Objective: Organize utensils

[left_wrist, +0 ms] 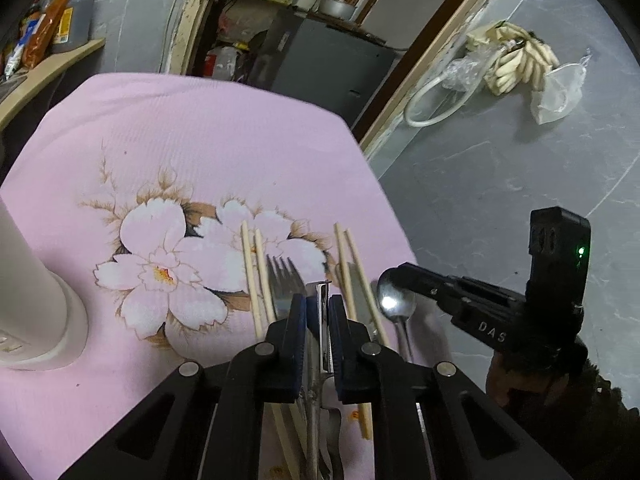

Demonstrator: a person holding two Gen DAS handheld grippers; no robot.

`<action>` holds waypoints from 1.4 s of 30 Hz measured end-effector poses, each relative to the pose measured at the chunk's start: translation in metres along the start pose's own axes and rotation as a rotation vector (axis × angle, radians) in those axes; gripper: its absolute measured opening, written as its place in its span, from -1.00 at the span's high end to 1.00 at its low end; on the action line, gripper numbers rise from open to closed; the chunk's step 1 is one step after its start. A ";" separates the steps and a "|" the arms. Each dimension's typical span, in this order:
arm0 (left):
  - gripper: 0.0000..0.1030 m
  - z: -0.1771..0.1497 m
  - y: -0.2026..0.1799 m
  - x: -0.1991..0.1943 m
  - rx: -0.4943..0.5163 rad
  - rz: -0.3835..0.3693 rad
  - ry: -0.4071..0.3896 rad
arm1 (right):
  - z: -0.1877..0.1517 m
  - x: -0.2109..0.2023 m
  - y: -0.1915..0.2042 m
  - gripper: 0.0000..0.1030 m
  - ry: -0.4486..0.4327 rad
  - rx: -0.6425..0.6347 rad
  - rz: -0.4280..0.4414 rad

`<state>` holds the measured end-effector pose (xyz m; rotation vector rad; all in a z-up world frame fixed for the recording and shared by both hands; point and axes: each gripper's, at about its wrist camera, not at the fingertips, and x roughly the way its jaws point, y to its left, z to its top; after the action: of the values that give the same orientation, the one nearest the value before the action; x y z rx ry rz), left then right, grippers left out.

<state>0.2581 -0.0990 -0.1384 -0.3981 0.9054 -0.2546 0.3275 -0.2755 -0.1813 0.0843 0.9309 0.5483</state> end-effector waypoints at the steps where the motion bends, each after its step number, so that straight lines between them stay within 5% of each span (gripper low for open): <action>1: 0.79 0.000 0.000 -0.003 0.005 -0.007 -0.006 | -0.001 -0.005 0.004 0.96 -0.013 -0.005 -0.006; 16: 0.80 -0.007 -0.007 -0.070 0.081 -0.078 -0.174 | -0.017 -0.097 0.085 0.96 -0.308 -0.081 -0.228; 31: 0.85 0.030 0.013 -0.163 0.175 -0.077 -0.342 | 0.020 -0.163 0.196 0.96 -0.563 -0.138 -0.444; 42: 0.85 0.064 0.084 -0.282 0.123 0.072 -0.545 | 0.085 -0.148 0.304 0.96 -0.777 -0.295 -0.387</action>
<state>0.1455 0.0974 0.0605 -0.2974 0.3659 -0.1232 0.1985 -0.0712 0.0709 -0.1424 0.0933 0.2453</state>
